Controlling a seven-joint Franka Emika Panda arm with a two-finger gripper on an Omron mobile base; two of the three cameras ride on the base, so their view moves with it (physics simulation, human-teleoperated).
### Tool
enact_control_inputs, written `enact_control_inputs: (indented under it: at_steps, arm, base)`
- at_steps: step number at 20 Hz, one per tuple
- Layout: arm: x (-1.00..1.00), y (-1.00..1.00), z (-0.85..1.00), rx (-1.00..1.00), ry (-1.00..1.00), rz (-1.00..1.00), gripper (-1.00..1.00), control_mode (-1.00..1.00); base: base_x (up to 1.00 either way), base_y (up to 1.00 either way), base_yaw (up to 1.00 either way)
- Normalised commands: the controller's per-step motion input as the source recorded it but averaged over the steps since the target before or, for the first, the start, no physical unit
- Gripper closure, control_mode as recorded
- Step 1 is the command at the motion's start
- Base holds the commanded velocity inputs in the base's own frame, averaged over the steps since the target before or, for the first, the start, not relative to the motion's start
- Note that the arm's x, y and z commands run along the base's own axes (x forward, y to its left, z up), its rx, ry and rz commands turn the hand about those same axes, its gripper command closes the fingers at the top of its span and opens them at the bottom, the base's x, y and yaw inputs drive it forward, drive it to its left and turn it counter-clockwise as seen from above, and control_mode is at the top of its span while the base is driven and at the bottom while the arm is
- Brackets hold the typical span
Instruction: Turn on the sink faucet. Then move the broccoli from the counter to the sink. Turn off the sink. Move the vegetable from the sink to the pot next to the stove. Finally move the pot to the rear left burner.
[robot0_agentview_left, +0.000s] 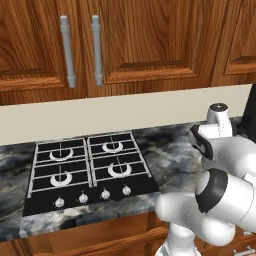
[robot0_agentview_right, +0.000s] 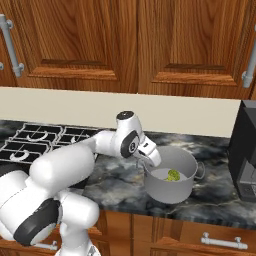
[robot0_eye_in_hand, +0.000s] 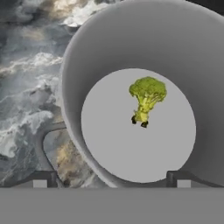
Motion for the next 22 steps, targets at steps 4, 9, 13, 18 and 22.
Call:
enact_control_inputs:
  at_steps: [4,9,13,18,22]
  arm:
    - [0.00,0.28,0.01,-0.13,0.00,0.24,-1.00,-1.00]
    - [0.01,0.15,0.00,-0.11,0.01,0.14,-1.00,-1.00]
    - [0.14,0.10,0.00,-0.10,0.03,0.08,-1.00,-1.00]
    - [0.31,-0.03,0.00,-0.08,0.00,0.02,-1.00,-1.00]
    - [0.31,-0.05,-0.01,-0.09,0.00,0.00,-1.00,-1.00]
  base:
    - [0.00,0.00,0.00]
    - [0.00,0.00,0.00]
    - [0.00,0.00,0.00]
    - [0.00,0.00,0.00]
    - [0.00,0.00,0.00]
